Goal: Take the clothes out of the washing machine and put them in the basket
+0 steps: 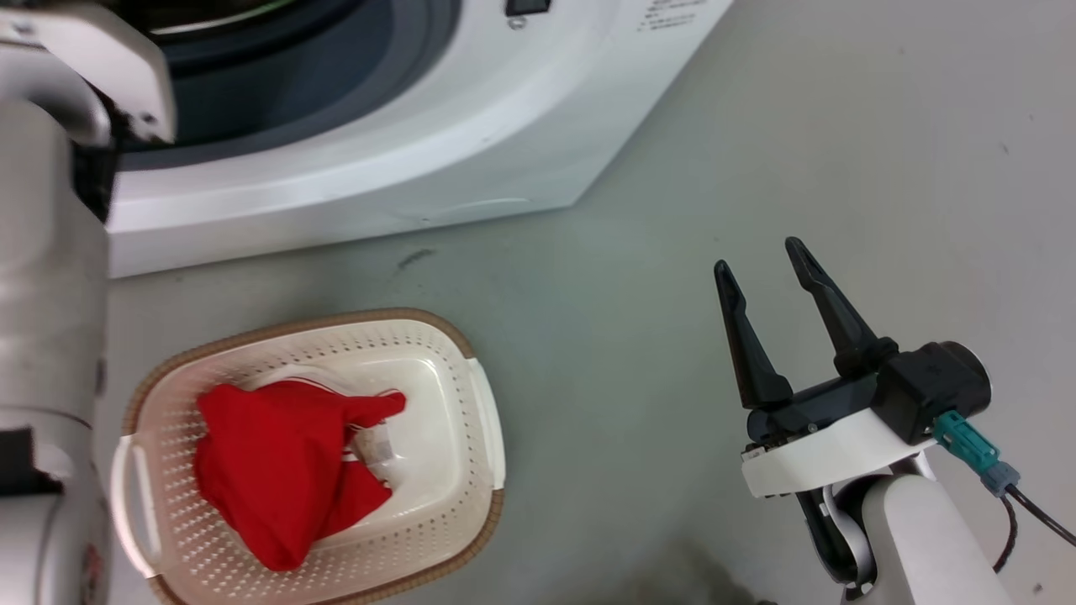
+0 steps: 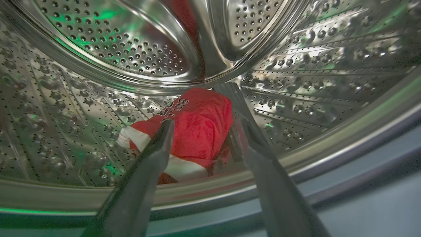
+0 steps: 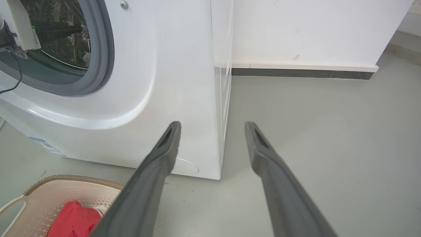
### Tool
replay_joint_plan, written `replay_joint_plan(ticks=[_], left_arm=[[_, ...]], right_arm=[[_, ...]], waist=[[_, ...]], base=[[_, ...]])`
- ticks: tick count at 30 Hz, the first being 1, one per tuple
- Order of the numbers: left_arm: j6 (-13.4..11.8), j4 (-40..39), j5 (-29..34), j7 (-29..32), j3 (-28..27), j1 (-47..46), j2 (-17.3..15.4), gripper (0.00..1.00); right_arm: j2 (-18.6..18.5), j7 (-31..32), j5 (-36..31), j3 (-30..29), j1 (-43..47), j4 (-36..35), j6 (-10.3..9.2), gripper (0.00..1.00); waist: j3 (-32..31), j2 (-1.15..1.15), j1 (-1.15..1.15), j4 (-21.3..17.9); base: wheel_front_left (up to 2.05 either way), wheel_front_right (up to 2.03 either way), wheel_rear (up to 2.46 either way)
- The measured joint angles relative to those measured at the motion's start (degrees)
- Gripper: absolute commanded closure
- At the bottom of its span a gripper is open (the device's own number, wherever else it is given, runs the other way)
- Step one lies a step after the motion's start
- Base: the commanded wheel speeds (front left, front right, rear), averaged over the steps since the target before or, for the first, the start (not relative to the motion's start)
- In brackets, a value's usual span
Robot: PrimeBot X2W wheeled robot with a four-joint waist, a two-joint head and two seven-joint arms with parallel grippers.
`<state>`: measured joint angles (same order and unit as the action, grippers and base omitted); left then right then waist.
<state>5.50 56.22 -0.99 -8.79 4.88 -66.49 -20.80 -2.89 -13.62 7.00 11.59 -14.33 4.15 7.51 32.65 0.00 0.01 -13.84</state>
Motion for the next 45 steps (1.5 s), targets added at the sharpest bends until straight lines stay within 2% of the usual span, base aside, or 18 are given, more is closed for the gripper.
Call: replay_joint_plan(ticks=[8, 19, 24, 30, 31, 32, 33, 34, 35, 40, 45], left_arm=[[1.1, 6.0, 2.5, 7.5, 3.1, -11.1, -6.0, 0.00], [1.9, 11.7, 5.3, 22.3, 8.9, -21.6, -14.3, 0.00], [2.0, 12.9, 4.4, 29.8, 13.0, -25.7, -15.1, 0.00], [2.0, 13.8, 0.7, 40.0, 17.2, -29.7, -16.0, 0.00], [2.0, 13.9, 0.0, 41.7, 17.7, -30.1, -16.1, 0.20], [2.0, 13.9, -0.9, 43.0, 18.0, -30.4, -16.2, 0.51], [2.0, 13.9, -1.5, 43.9, 18.5, -30.7, -16.3, 0.64], [2.0, 13.6, -2.1, 44.5, 18.8, -30.8, -16.4, 0.89], [2.0, 13.3, -2.6, 44.8, 19.2, -30.8, -16.6, 1.00], [2.0, 11.0, -3.7, 43.9, 19.8, -30.1, -18.4, 1.00], [-0.6, 6.6, -4.3, 38.3, 19.5, -28.4, -18.8, 1.00]], right_arm=[[0.0, -1.1, 2.8, 2.4, -1.3, 0.8, 0.00, 0.00], [0.0, -1.5, 5.4, 5.1, -1.9, -0.1, 0.00, 0.00], [0.0, -1.5, 5.9, 5.5, -1.8, -1.0, 0.00, 0.00], [0.0, -1.5, 6.4, 6.2, -1.8, -1.5, 0.00, 0.00], [0.0, -1.5, 6.5, 6.3, -1.8, -1.5, 0.00, 0.00], [0.0, -1.5, 6.6, 6.4, -1.8, -1.5, 0.00, 0.00], [0.0, -1.5, 6.6, 6.5, -1.8, -1.5, 0.00, 0.00], [0.0, -1.5, 6.6, 6.6, -1.8, -1.5, 0.00, 0.00], [0.0, -1.5, 6.7, 6.8, -1.8, -1.5, 0.00, 0.00], [0.0, -1.5, 7.4, 7.1, -1.8, -1.5, 0.00, 0.00], [0.0, -1.5, 7.8, 7.0, -1.9, -1.0, 0.00, 0.00]], waist=[[5.5, 0.00, 0.00, -4.2], [11.0, 0.00, 0.00, -9.4], [13.2, 0.00, -0.01, -10.5], [15.0, 0.00, -0.01, -11.4], [15.1, 0.00, -0.01, -11.5], [15.3, 0.00, -0.01, -11.6], [15.3, 0.00, -0.01, -11.6], [15.4, 0.00, -0.01, -11.7], [15.4, 0.00, -0.01, -11.7], [15.1, 0.00, -0.01, -12.0], [14.1, 0.00, -0.01, -12.1]], base=[[0.00, 0.00, 0.00], [0.00, 0.00, 0.00], [0.00, 0.00, 0.00], [0.00, 0.00, 0.00], [0.00, 0.00, 0.00], [0.00, 0.00, 0.00], [0.00, 0.00, 0.00], [0.00, 0.00, 0.00], [0.00, 0.00, 0.00], [0.00, 0.00, 0.00], [0.00, 0.00, 0.00]])
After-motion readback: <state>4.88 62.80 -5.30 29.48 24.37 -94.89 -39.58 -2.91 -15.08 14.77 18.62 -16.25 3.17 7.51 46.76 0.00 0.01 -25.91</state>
